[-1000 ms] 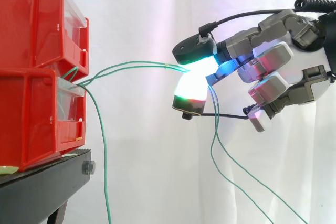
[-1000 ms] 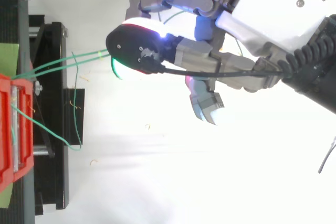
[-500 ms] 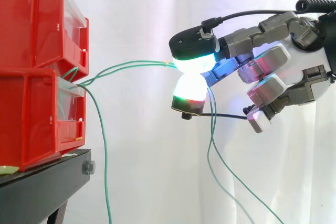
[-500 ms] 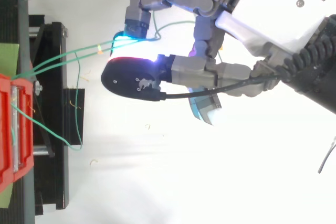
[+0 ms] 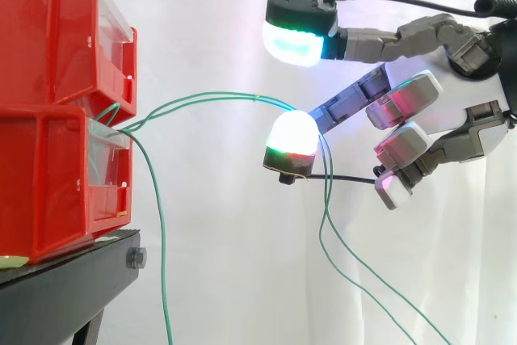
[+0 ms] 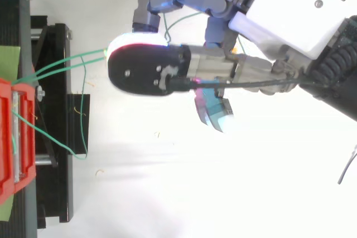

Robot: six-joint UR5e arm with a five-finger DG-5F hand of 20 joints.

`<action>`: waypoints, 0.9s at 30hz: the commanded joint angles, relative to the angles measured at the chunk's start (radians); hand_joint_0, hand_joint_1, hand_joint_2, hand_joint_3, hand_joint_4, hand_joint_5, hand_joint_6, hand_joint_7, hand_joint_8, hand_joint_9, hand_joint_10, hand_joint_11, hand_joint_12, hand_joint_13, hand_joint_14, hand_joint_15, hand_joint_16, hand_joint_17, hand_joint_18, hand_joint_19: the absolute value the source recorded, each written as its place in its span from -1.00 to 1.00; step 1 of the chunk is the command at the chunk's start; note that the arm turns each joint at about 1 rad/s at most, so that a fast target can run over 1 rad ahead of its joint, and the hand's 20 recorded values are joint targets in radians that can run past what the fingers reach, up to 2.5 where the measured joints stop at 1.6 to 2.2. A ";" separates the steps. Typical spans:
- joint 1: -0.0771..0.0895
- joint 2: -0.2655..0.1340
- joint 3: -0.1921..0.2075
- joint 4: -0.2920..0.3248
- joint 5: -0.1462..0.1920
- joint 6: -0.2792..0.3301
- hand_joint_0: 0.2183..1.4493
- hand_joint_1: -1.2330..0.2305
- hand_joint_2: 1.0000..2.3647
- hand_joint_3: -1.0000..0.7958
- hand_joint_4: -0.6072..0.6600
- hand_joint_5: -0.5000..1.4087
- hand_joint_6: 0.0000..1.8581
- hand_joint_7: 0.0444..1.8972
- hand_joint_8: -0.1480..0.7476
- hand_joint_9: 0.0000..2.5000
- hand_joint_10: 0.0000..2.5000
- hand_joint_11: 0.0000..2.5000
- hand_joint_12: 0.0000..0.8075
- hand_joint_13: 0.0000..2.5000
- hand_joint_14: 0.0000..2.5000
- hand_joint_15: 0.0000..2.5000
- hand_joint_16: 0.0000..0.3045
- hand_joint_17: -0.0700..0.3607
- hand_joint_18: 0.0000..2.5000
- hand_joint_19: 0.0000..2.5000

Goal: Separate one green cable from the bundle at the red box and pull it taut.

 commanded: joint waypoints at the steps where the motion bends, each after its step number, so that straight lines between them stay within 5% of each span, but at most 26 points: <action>1: 0.000 0.000 0.000 0.000 0.000 0.001 -0.66 0.38 -1.00 -0.44 0.19 -0.36 -0.39 0.31 -0.03 0.67 -0.98 -0.54 0.18 0.41 -0.98 -0.43 -0.38 0.32 0.16 -0.67; 13: 0.000 0.000 0.000 -0.002 0.000 0.001 -0.35 0.22 -0.98 -0.17 0.18 -0.35 -0.40 0.31 -0.10 0.70 -0.98 -0.54 0.16 0.44 -0.98 -0.42 -0.41 0.27 0.14 -0.65; 27: 0.000 0.000 -0.002 -0.003 0.000 0.003 -0.34 -0.05 -0.99 -0.02 0.19 -0.34 -0.41 0.39 -0.01 0.73 -0.98 -0.54 0.23 0.47 -0.98 -0.43 -0.36 0.34 0.21 -0.70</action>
